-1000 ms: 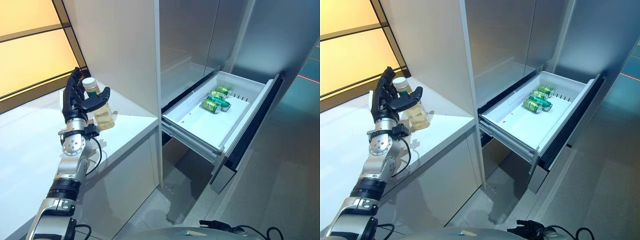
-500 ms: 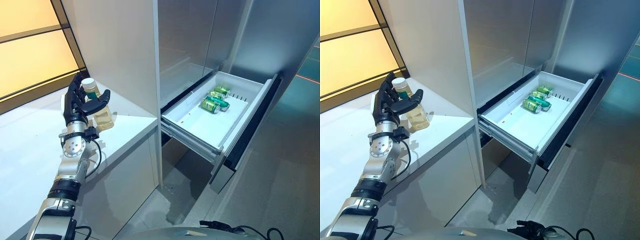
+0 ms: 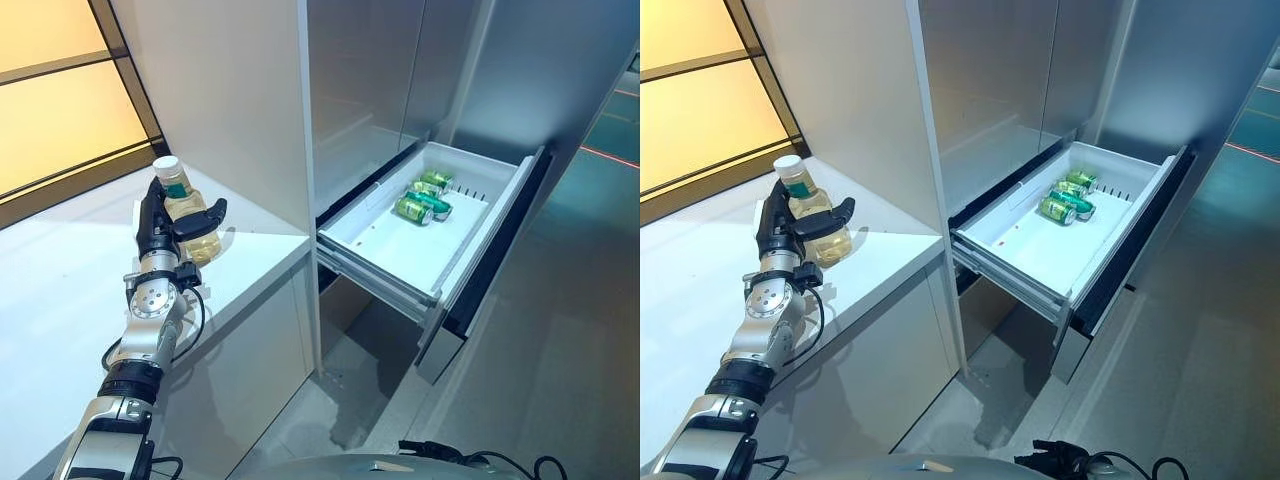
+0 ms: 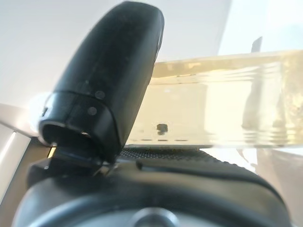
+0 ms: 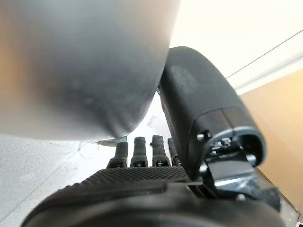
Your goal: Put drinks into fridge and close the fridge
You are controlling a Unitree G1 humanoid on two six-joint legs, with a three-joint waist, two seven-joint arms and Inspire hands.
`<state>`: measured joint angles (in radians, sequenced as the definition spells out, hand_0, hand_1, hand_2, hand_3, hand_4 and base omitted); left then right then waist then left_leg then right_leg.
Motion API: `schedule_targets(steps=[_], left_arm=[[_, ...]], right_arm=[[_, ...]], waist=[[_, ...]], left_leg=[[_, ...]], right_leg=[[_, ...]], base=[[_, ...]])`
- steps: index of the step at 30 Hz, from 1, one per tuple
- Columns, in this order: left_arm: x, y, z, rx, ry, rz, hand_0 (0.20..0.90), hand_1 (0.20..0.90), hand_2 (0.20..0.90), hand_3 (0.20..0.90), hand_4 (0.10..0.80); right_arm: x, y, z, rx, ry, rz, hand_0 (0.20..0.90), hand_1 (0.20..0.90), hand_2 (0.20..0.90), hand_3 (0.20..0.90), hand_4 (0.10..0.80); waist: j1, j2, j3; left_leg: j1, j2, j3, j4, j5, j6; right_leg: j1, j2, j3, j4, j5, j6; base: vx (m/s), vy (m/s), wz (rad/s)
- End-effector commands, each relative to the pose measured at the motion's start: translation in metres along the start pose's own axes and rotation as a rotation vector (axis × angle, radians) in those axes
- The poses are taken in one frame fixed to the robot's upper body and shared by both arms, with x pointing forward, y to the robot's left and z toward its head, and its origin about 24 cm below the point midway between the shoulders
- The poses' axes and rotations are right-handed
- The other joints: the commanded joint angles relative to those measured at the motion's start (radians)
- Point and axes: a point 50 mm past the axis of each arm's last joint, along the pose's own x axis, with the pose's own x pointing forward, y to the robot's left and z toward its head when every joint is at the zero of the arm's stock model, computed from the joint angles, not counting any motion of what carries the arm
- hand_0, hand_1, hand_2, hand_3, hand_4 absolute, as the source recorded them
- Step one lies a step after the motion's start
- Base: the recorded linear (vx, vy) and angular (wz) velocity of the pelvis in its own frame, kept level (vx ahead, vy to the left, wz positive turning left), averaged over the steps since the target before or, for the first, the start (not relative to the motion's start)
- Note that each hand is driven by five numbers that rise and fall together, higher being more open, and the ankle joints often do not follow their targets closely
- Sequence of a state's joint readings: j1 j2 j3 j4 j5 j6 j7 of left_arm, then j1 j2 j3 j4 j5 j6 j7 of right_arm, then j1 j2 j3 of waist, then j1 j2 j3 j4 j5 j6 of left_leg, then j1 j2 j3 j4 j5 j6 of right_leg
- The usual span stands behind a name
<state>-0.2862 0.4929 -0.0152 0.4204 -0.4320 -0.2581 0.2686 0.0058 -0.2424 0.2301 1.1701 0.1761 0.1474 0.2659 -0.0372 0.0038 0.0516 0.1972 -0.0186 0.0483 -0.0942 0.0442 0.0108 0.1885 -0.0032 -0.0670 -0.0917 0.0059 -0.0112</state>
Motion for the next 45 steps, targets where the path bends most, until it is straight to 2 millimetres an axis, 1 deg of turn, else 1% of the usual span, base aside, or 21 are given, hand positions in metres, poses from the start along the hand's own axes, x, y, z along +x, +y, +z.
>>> schedule_targets(steps=[1, 6, 7, 8, 9, 10, 11, 16, 17, 23, 25, 28, 31, 33, 34, 35, 38, 41, 42, 44, 45], left_arm=[[0.032, -0.001, 0.054, -0.001, -0.218, 0.010, 0.900, 0.900, 0.900, 0.900, 0.800], [0.030, 0.001, 0.053, -0.046, -0.226, 0.024, 0.900, 0.900, 0.900, 0.900, 0.800], [0.030, 0.001, 0.054, -0.060, -0.234, 0.028, 0.822, 0.822, 0.822, 0.809, 0.709], [0.030, 0.001, 0.056, -0.076, -0.243, 0.028, 0.611, 0.611, 0.611, 0.562, 0.462], [0.029, 0.000, 0.058, -0.105, -0.261, 0.029, 0.540, 0.540, 0.540, 0.480, 0.380], [0.029, 0.000, 0.059, -0.110, -0.266, 0.028, 0.387, 0.387, 0.387, 0.302, 0.202], [0.028, -0.002, 0.061, -0.123, -0.282, 0.026, 0.300, 0.300, 0.300, 0.200, 0.100], [0.026, -0.008, 0.073, -0.171, -0.337, 0.009, 0.300, 0.300, 0.300, 0.200, 0.100], [0.026, -0.010, 0.079, -0.187, -0.359, -0.002, 0.300, 0.300, 0.300, 0.200, 0.100], [0.022, -0.021, 0.098, -0.281, -0.439, -0.070, 0.300, 0.300, 0.300, 0.200, 0.100], [0.019, -0.028, 0.108, -0.339, -0.470, -0.114, 0.300, 0.300, 0.300, 0.200, 0.100], [0.013, -0.037, 0.121, -0.449, -0.506, -0.204, 0.300, 0.300, 0.300, 0.200, 0.100], [-0.002, -0.056, 0.137, -0.638, -0.533, -0.385, 0.300, 0.300, 0.300, 0.200, 0.100], [-0.012, -0.068, 0.144, -0.726, -0.553, -0.489, 0.300, 0.300, 0.300, 0.200, 0.100], [-0.021, -0.077, 0.151, -0.782, -0.567, -0.575, 0.300, 0.300, 0.300, 0.200, 0.100], [-0.027, -0.082, 0.155, -0.801, -0.590, -0.628, 0.300, 0.300, 0.300, 0.200, 0.100], [-0.041, -0.091, 0.167, -0.804, -0.662, -0.754, 0.300, 0.300, 0.300, 0.200, 0.100], [-0.050, -0.093, 0.176, -0.790, -0.710, -0.850, 0.300, 0.300, 0.300, 0.200, 0.100], [-0.054, -0.095, 0.178, -0.783, -0.723, -0.902, 0.300, 0.300, 0.300, 0.200, 0.100], [-0.056, -0.096, 0.177, -0.780, -0.725, -0.937, 0.300, 0.300, 0.300, 0.200, 0.100], [-0.060, -0.098, 0.175, -0.778, -0.717, -0.978, 0.300, 0.300, 0.300, 0.200, 0.100]], right_arm=[[-0.003, -0.003, -0.028, -0.025, 0.100, 0.000, 0.900, 0.900, 0.900, 0.900, 0.800], [-0.003, -0.003, -0.029, -0.025, 0.102, 0.001, 0.900, 0.900, 0.900, 0.900, 0.800], [-0.003, -0.003, -0.029, -0.026, 0.103, 0.001, 0.900, 0.900, 0.900, 0.900, 0.800], [-0.003, -0.003, -0.029, -0.026, 0.103, 0.001, 0.900, 0.900, 0.900, 0.900, 0.800], [-0.003, -0.003, -0.029, -0.027, 0.104, 0.001, 0.900, 0.900, 0.900, 0.900, 0.800], [-0.003, -0.003, -0.029, -0.027, 0.104, 0.001, 0.900, 0.900, 0.900, 0.900, 0.800], [-0.003, -0.002, -0.030, -0.029, 0.105, 0.002, 0.900, 0.900, 0.900, 0.900, 0.800], [-0.002, -0.001, -0.030, -0.034, 0.107, 0.005, 0.900, 0.900, 0.900, 0.900, 0.800], [-0.002, -0.001, -0.030, -0.035, 0.105, 0.005, 0.900, 0.900, 0.900, 0.900, 0.800], [-0.001, 0.001, -0.024, -0.042, 0.076, 0.006, 0.900, 0.900, 0.900, 0.900, 0.800], [0.000, 0.002, -0.018, -0.055, 0.037, 0.000, 0.900, 0.900, 0.900, 0.900, 0.800], [0.000, 0.004, -0.004, -0.079, -0.034, -0.001, 0.900, 0.900, 0.900, 0.900, 0.800], [-0.002, 0.009, 0.029, -0.157, -0.180, -0.001, 0.900, 0.900, 0.900, 0.900, 0.800], [-0.005, 0.016, 0.052, -0.196, -0.283, 0.018, 0.900, 0.900, 0.900, 0.900, 0.800], [-0.011, 0.026, 0.074, -0.216, -0.370, 0.040, 0.900, 0.900, 0.900, 0.900, 0.800], [-0.016, 0.034, 0.088, -0.224, -0.428, 0.068, 0.900, 0.900, 0.900, 0.900, 0.800], [-0.030, 0.055, 0.114, -0.229, -0.555, 0.166, 0.900, 0.900, 0.900, 0.900, 0.800], [-0.047, 0.070, 0.131, -0.247, -0.647, 0.268, 0.900, 0.900, 0.900, 0.900, 0.800], [-0.058, 0.076, 0.142, -0.275, -0.705, 0.311, 0.900, 0.900, 0.900, 0.900, 0.800], [-0.068, 0.078, 0.151, -0.303, -0.756, 0.334, 0.900, 0.900, 0.900, 0.900, 0.800], [-0.086, 0.081, 0.166, -0.334, -0.832, 0.372, 0.900, 0.900, 0.900, 0.900, 0.800]], waist=[[-0.021, 0.005, -0.009], [-0.023, 0.005, -0.008], [-0.023, 0.005, -0.008], [-0.022, 0.004, -0.009], [-0.022, 0.003, -0.007], [-0.022, 0.003, -0.007], [-0.022, 0.003, -0.007], [-0.020, -0.001, -0.008], [-0.018, -0.002, -0.008], [-0.015, -0.003, -0.008], [-0.013, -0.003, -0.007], [-0.010, -0.003, -0.006], [-0.004, -0.004, -0.001], [-0.001, -0.004, 0.003], [-0.002, -0.005, 0.007], [-0.003, -0.005, 0.009], [-0.005, -0.008, 0.015], [-0.009, -0.013, 0.015], [-0.010, -0.015, 0.015], [-0.011, -0.015, 0.016], [-0.012, -0.016, 0.018]], left_leg=[[0.009, -0.019, 0.038, 0.007, -0.105, 0.017], [0.011, -0.020, 0.040, 0.007, -0.106, 0.019], [0.011, -0.020, 0.039, 0.007, -0.106, 0.018], [0.011, -0.020, 0.038, 0.007, -0.106, 0.019], [0.012, -0.020, 0.038, 0.007, -0.106, 0.018], [0.012, -0.020, 0.037, 0.007, -0.106, 0.018], [0.012, -0.020, 0.036, 0.007, -0.106, 0.018], [0.011, -0.020, 0.031, 0.007, -0.107, 0.019], [0.011, -0.020, 0.029, 0.007, -0.107, 0.019], [0.008, -0.020, 0.021, 0.007, -0.107, 0.019], [0.008, -0.020, 0.019, 0.007, -0.107, 0.018], [0.007, -0.021, 0.013, 0.007, -0.106, 0.019], [0.007, -0.021, 0.003, 0.007, -0.105, 0.019], [0.006, -0.021, -0.003, 0.007, -0.103, 0.019], [0.006, -0.020, -0.006, 0.007, -0.102, 0.019], [0.005, -0.021, -0.009, 0.007, -0.101, 0.020], [0.004, -0.022, -0.016, 0.007, -0.100, 0.019], [0.003, -0.023, -0.018, 0.007, -0.098, 0.016], [0.003, -0.023, -0.018, 0.007, -0.097, 0.015], [0.004, -0.023, -0.018, 0.007, -0.096, 0.014], [0.005, -0.023, -0.019, 0.007, -0.095, 0.015]], right_leg=[[-0.016, -0.016, 0.003, 0.050, -0.038, 0.068], [-0.017, -0.016, 0.005, 0.053, -0.040, 0.067], [-0.016, -0.016, 0.005, 0.053, -0.041, 0.067], [-0.016, -0.016, 0.006, 0.053, -0.041, 0.066], [-0.016, -0.016, 0.005, 0.054, -0.042, 0.066], [-0.016, -0.016, 0.005, 0.054, -0.042, 0.066], [-0.016, -0.016, 0.005, 0.055, -0.043, 0.065], [-0.016, -0.016, 0.004, 0.056, -0.044, 0.064], [-0.015, -0.016, 0.004, 0.056, -0.045, 0.064], [-0.017, -0.016, 0.002, 0.058, -0.047, 0.062], [-0.017, -0.016, 0.001, 0.059, -0.047, 0.062], [-0.016, -0.016, 0.001, 0.059, -0.047, 0.061], [-0.016, -0.016, -0.001, 0.059, -0.045, 0.058], [-0.016, -0.016, -0.001, 0.061, -0.044, 0.056], [-0.016, -0.016, -0.002, 0.062, -0.044, 0.056], [-0.016, -0.016, -0.003, 0.062, -0.043, 0.055], [-0.014, -0.017, -0.007, 0.057, -0.041, 0.055], [-0.010, -0.018, -0.013, 0.049, -0.037, 0.058], [-0.010, -0.018, -0.014, 0.047, -0.035, 0.060], [-0.009, -0.019, -0.014, 0.046, -0.035, 0.060], [-0.009, -0.018, -0.013, 0.045, -0.032, 0.060]], base=[[0.000, 0.000, 0.00], [0.000, 0.000, 0.00], [0.000, 0.000, 0.00], [0.000, 0.000, 0.00], [0.000, 0.000, 0.00], [0.000, 0.000, 0.00], [0.000, 0.000, 0.00], [0.000, 0.000, 0.00], [0.000, 0.000, 0.00], [0.000, 0.000, 0.00], [0.000, 0.000, 0.00], [0.000, 0.000, 0.00], [-0.017, -0.019, 0.03], [-0.032, -0.030, 0.05], [-0.047, -0.039, 0.02], [-0.057, -0.045, 0.00], [-0.052, -0.045, 0.01], [-0.045, -0.054, 0.03], [-0.046, -0.052, 0.08], [-0.036, -0.036, 0.06], [-0.035, -0.030, 0.01]])
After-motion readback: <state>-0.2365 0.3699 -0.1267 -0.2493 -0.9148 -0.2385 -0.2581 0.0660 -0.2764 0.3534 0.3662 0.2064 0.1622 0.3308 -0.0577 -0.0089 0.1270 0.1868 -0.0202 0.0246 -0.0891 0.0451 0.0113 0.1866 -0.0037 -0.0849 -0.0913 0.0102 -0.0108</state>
